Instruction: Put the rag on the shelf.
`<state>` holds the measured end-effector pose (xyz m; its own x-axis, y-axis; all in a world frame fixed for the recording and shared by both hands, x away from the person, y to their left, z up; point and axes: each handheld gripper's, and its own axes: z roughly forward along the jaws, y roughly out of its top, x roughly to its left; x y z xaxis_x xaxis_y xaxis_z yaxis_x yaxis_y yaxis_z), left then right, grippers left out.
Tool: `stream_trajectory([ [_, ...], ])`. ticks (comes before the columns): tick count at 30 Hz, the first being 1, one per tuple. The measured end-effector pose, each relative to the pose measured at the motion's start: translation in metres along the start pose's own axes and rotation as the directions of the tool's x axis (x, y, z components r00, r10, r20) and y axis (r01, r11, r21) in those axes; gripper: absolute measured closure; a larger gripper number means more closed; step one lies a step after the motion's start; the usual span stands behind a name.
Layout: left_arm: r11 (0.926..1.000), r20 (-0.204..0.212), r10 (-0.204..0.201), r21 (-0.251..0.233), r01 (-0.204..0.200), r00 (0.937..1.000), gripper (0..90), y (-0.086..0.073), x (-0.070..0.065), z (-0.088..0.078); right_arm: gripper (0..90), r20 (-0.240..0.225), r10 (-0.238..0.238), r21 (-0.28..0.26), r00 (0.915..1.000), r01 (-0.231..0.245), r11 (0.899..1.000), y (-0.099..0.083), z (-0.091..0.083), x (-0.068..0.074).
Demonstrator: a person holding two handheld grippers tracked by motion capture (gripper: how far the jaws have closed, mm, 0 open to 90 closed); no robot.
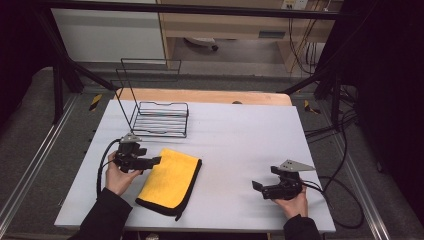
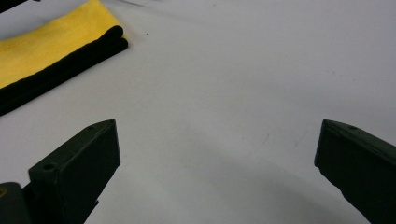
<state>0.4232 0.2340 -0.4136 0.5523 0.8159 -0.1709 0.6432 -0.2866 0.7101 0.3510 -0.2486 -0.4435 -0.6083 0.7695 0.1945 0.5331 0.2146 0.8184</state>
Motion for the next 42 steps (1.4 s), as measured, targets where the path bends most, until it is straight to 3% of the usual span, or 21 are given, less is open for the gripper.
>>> stream_trajectory([
  [9,0.9985,-0.021,0.003,0.054,-0.002,0.9998,53.5,0.001,0.009,0.030,0.8,-0.003,0.003,0.004,1.0000,-0.003,1.000,0.000,0.001,0.000],
  [12,0.9984,0.006,-0.006,0.056,0.006,1.0000,57.9,0.000,0.011,0.035,0.9,-0.005,0.006,0.008,1.0000,-0.006,1.000,0.000,0.002,0.000],
  [16,0.9988,0.011,0.011,0.047,-0.011,0.9999,64.9,0.000,0.009,0.038,1.1,-0.002,0.011,0.007,0.9999,-0.011,1.000,0.001,0.003,0.001],
  [19,0.9986,0.025,0.001,0.053,-0.003,0.9997,70.2,0.000,0.008,0.041,1.4,0.000,0.016,0.008,0.9999,-0.016,1.000,0.001,0.003,0.001],
  [30,0.9980,0.016,0.007,0.062,-0.008,0.9998,76.1,-0.001,0.005,0.042,2.9,0.015,0.022,0.004,0.9997,-0.022,1.000,0.014,0.019,0.016],
  [37,0.9979,0.015,0.015,0.062,-0.016,0.9998,76.3,-0.002,0.004,0.043,4.6,0.008,0.007,0.013,0.9999,-0.007,1.000,0.034,0.043,0.039],
  [42,0.9980,0.012,0.026,0.057,-0.027,0.9996,76.2,-0.002,0.004,0.043,6.8,-0.008,0.023,0.018,0.9997,-0.023,1.000,0.048,0.067,0.058],
])
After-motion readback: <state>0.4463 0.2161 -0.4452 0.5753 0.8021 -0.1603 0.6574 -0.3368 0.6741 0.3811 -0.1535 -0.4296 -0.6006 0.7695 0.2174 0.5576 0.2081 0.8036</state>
